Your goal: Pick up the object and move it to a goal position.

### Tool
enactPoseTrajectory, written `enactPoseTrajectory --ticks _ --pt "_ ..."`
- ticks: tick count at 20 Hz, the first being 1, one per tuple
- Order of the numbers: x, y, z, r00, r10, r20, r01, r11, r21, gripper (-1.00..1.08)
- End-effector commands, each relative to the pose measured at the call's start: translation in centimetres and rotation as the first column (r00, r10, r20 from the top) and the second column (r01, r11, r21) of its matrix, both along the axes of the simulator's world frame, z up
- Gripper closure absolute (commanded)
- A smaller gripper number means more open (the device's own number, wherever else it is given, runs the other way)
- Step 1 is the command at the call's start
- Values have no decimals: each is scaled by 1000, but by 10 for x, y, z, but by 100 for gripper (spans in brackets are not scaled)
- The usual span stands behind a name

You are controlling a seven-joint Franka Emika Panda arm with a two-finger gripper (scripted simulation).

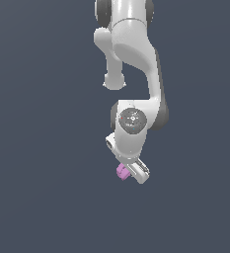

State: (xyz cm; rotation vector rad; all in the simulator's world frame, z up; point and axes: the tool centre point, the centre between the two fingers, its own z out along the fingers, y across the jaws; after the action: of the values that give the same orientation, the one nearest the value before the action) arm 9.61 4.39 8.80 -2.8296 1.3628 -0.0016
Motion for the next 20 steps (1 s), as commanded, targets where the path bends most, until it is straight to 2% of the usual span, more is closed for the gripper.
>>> enactPoseTrajectory --ticks 1,6,12,13,20 --pt "-1 0 -12 1000 -1 -2 1 1000 0 -92" --pt "-1 0 -38 1000 -4 -1 4 1000 0 -92" --pt "0 0 -41 1000 -4 -1 4 1000 0 -92" --pt "0 0 -41 1000 -4 -1 4 1000 0 108" --pt "0 0 -41 1000 -4 -1 4 1000 0 108"
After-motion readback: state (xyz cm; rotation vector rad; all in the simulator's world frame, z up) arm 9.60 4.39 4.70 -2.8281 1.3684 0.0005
